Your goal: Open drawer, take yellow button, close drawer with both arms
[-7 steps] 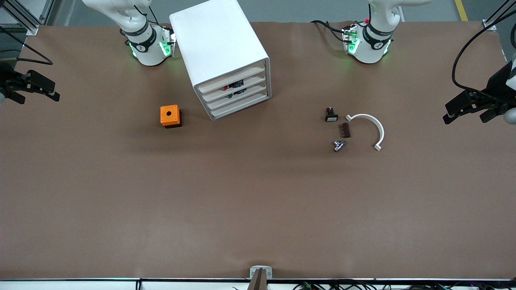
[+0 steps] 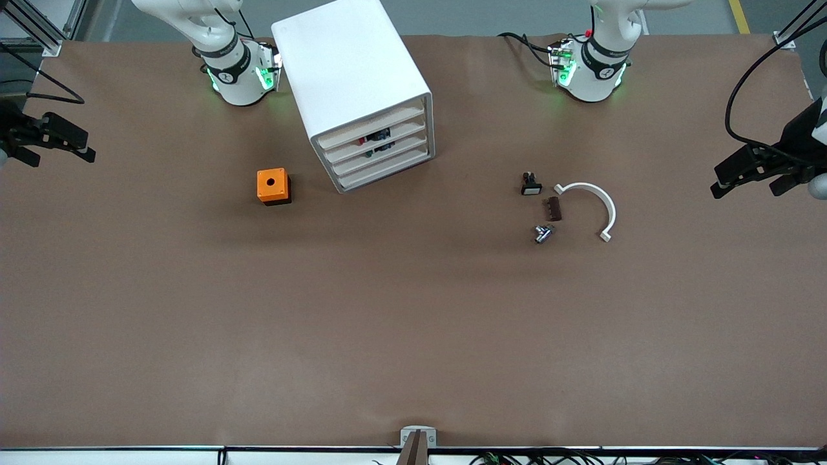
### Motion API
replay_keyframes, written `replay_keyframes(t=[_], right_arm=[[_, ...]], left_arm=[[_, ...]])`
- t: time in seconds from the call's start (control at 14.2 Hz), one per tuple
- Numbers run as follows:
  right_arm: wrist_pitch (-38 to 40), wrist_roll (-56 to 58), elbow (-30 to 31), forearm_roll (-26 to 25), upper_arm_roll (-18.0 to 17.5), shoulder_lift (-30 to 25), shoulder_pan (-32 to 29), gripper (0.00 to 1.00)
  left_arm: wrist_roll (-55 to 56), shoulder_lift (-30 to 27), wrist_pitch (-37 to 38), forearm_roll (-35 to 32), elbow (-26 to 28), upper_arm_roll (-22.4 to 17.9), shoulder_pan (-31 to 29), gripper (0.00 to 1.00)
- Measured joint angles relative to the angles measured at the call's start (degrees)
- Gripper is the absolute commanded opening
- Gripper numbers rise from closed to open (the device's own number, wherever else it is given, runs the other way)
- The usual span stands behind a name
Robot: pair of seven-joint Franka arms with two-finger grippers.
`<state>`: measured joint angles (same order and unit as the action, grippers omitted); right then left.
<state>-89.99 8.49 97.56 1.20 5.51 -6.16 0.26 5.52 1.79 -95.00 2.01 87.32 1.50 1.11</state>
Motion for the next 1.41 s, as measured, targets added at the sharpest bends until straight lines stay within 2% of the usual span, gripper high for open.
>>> replay_keyframes(t=[0.28, 0.71, 0.92, 1.13, 1.41], right_arm=[[0.0, 0.0, 0.07, 0.0, 0.01, 0.0, 0.0, 1.0], [0.0, 0.0, 0.18, 0.0, 0.02, 0.01, 0.0, 1.0], [0.0, 0.0, 0.21, 0.0, 0.02, 0.01, 0.0, 1.0], [0.0, 0.0, 0.23, 0.0, 0.02, 0.0, 0.0, 1.0], [0.0, 0.0, 0.24, 0.0, 0.0, 0.0, 0.0, 1.0]], left_arm=[[0.0, 2.7, 0.59, 0.0, 0.21, -0.36, -1.36, 1.0], [2.09, 15.03, 0.43, 0.0, 0.55, 0.32, 1.93, 1.0], [11.55, 18.87, 0.62, 0.0, 0.39, 0.66, 7.42, 1.0], [25.44, 20.41, 4.52, 1.57, -1.01, 0.95, 14.36, 1.0], [49.62, 24.47, 8.01, 15.53, -4.37, 1.03, 21.46, 1.0]])
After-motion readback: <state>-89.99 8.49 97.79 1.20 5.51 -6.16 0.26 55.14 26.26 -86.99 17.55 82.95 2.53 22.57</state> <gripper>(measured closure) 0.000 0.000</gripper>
